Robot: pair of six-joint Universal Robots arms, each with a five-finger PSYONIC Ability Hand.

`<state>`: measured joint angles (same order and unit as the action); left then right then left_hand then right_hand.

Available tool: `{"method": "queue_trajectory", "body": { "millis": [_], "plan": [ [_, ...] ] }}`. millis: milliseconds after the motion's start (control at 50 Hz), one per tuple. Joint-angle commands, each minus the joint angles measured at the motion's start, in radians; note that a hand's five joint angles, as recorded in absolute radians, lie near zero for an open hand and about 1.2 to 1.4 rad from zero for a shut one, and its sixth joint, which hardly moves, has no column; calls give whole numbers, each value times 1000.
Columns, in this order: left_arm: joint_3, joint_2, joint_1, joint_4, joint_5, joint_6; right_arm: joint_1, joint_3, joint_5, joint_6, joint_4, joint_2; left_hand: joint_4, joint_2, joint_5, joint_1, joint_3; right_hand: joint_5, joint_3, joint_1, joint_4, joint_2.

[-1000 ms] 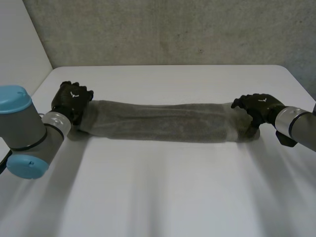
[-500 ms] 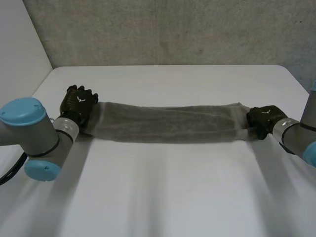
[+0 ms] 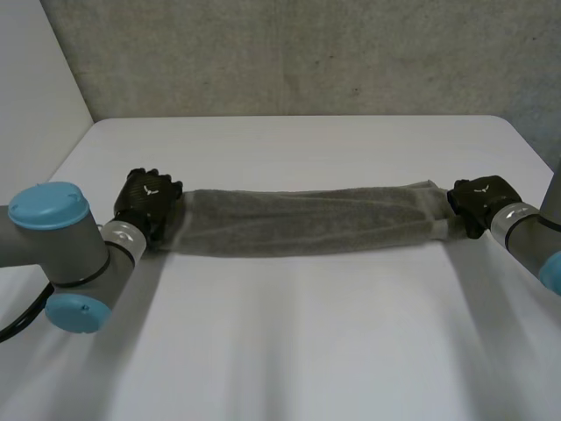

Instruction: Fold the towel.

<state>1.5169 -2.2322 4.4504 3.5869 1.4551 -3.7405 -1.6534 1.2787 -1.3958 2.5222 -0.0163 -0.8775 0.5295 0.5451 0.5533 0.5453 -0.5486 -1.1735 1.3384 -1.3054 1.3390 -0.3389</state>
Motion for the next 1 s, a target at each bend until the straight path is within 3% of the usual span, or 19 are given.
{"method": "queue_trajectory", "body": {
  "millis": [20, 140, 300, 420, 600, 660, 700, 720, 740, 760, 800, 1000],
  "plan": [
    [5, -3, -5, -31, -1, 2, 12, -1, -2, -31, 12, 2, 30, 14, -168, 14, -11, -48, 58, -91, 57, -1057],
    [6, 0, -20, -82, -1, 2, 30, -7, -25, -48, 22, 0, 312, 296, 113, 296, -293, -48, 58, -91, 57, -1057],
    [14, 6, -49, -151, 5, -1, 43, -9, -37, -66, 22, -8, 359, 343, 161, 343, -340, -48, 58, -91, 57, -1057],
    [25, 31, -52, -149, 11, -1, 44, -12, -40, -68, 22, -18, 529, 514, 331, 513, -510, -48, 58, -91, 57, -1057],
    [49, 95, -56, -152, 13, 2, 57, -13, -40, -89, 10, -63, 568, 552, 369, 552, -549, -48, 58, -91, 57, -1057],
    [77, 121, -57, -155, 8, 2, 58, -13, -40, -125, 4, -69, 535, 520, 337, 520, -516, -48, 58, -91, 57, -1057],
    [107, 144, -69, -163, 8, -1, 60, -16, -48, -164, -4, -69, 270, 255, 72, 254, -251, -48, 58, -91, 57, -1057],
    [108, 144, -69, -163, 8, -1, 60, -16, -48, -165, -4, -69, 268, 253, 70, 252, -249, -48, 58, -91, 57, -1057],
    [120, 155, -78, -168, 11, -1, 63, -16, -55, -183, -11, -69, 85, 70, -113, 69, -66, -48, 58, -91, 57, -1057],
    [120, 155, -79, -168, 11, -1, 63, -16, -55, -183, -11, -69, 83, 68, -115, 68, -64, -48, 58, -91, 57, -1057],
    [126, 178, -92, -171, 14, 1, 64, -18, -72, -221, -24, -60, -212, -227, -410, -228, 231, -48, 58, -91, 57, -1057],
    [32, 183, -97, -162, 14, 4, 55, -12, -89, -278, -27, -54, -260, -276, -459, -276, 279, -48, 58, -91, 57, -1057]
  ]
}}
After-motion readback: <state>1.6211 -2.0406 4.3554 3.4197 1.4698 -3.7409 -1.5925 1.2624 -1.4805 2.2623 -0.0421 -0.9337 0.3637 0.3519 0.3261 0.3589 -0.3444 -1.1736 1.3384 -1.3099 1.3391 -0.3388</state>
